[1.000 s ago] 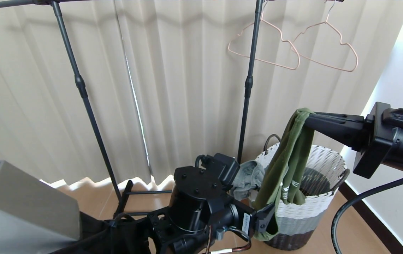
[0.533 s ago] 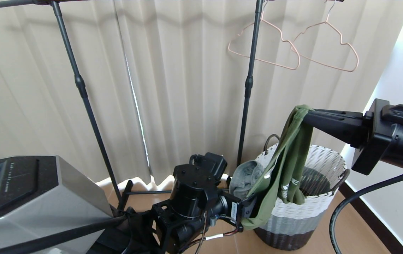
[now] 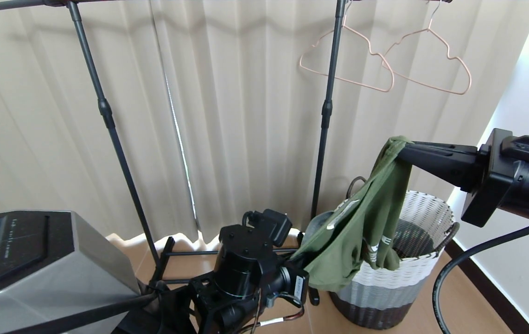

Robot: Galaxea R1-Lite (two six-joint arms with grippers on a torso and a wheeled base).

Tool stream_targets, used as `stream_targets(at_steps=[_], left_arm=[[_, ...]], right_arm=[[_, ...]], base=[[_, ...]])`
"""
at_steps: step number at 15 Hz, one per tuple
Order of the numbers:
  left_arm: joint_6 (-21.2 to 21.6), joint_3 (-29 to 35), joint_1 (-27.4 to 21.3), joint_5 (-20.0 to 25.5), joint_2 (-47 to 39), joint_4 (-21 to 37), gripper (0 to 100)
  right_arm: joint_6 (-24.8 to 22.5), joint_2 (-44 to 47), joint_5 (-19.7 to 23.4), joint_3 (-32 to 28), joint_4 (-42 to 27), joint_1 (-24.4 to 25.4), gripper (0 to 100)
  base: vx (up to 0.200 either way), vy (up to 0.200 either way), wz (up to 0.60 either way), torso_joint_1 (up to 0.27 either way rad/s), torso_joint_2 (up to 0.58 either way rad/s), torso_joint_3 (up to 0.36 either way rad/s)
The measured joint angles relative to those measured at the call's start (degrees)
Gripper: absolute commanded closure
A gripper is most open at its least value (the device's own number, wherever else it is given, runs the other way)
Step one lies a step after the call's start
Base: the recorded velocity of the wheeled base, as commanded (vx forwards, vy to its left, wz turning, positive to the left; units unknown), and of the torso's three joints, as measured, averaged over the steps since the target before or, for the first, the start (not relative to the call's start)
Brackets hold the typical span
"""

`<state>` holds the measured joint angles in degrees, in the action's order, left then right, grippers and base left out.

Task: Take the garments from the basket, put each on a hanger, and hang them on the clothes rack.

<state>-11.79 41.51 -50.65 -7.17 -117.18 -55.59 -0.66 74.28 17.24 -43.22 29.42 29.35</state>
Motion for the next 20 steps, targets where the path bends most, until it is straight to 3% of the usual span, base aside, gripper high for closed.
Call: stream_targets(at_steps=[3, 5, 7, 9, 12, 16, 20], left_arm=[[4.49, -5.74, 0.55, 0.33, 4.47, -6.35, 100], [6.75, -8.28, 2.19, 0.85, 10.34, -5.14, 100], [7.55, -8.57, 3.68, 1.80, 17.79, 2.02, 100], [7.89, -6.70, 5.36, 4.99, 26.97, 13.34, 100], [8.13, 0.99, 8.66, 9.35, 38.81, 30.57, 100], [8.62, 9.26, 11.41, 10.34, 45.18, 36.79, 100], [10.92, 13.23, 11.76, 10.01, 43.06, 40.29, 100]], right_arm=[[0.04, 0.72, 0.00, 0.13, 0.02, -1.74, 100], [0.04, 1.83, 0.13, -0.16, 0.85, -1.96, 100], [0.04, 3.54, 0.27, -0.24, 4.38, -2.02, 100], [0.06, 5.94, 0.39, -0.79, 8.66, -2.02, 100], [0.20, 8.50, 0.50, -3.01, 10.92, -2.05, 100], [1.41, 9.40, 0.20, -5.62, 10.76, -2.05, 100], [1.15, 8.68, -0.16, -5.55, 9.29, -5.83, 100]], base=[[0.000, 0.000, 0.00, 0.000, 0.00, 0.000], [0.000, 0.000, 0.00, 0.000, 0.00, 0.000], [0.000, 0.000, 0.00, 0.000, 0.00, 0.000], [0.000, 0.000, 0.00, 0.000, 0.00, 0.000], [0.000, 0.000, 0.00, 0.000, 0.00, 0.000], [0.000, 0.000, 0.00, 0.000, 0.00, 0.000], [0.000, 0.000, 0.00, 0.000, 0.00, 0.000]])
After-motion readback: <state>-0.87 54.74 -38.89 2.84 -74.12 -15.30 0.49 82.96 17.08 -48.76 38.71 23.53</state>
